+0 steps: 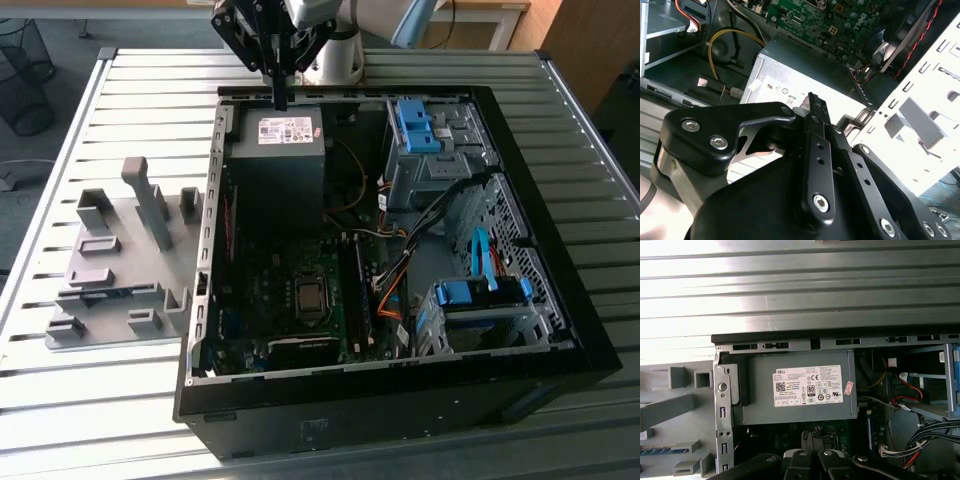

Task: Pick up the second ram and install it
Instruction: 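Reach for the second ram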

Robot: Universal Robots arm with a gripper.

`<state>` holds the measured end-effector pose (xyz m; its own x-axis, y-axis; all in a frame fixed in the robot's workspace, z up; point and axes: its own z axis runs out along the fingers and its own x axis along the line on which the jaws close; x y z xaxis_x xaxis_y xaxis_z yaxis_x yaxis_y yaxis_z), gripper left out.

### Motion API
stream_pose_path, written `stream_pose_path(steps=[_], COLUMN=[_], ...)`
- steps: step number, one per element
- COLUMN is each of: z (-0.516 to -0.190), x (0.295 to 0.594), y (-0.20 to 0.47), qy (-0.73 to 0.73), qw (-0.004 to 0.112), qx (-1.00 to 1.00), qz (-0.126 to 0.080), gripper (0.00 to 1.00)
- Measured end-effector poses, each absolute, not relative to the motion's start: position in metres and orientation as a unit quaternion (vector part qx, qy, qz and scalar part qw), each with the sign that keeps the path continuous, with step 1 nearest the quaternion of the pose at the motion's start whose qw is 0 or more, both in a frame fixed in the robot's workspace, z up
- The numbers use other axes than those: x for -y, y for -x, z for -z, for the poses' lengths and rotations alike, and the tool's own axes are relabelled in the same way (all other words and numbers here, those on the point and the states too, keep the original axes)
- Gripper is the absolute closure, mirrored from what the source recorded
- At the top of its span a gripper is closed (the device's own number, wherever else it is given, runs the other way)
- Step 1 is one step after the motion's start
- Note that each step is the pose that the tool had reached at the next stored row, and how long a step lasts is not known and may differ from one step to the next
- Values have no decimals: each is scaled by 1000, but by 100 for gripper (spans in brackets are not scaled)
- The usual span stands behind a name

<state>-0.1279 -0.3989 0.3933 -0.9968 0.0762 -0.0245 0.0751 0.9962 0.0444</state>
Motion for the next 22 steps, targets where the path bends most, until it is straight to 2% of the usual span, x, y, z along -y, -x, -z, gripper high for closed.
stream_pose_path(steps=[22], z=[-393], x=[399], y=[138], qy=[-38], qw=[13], qx=[-999], qz=[-22], gripper=[90])
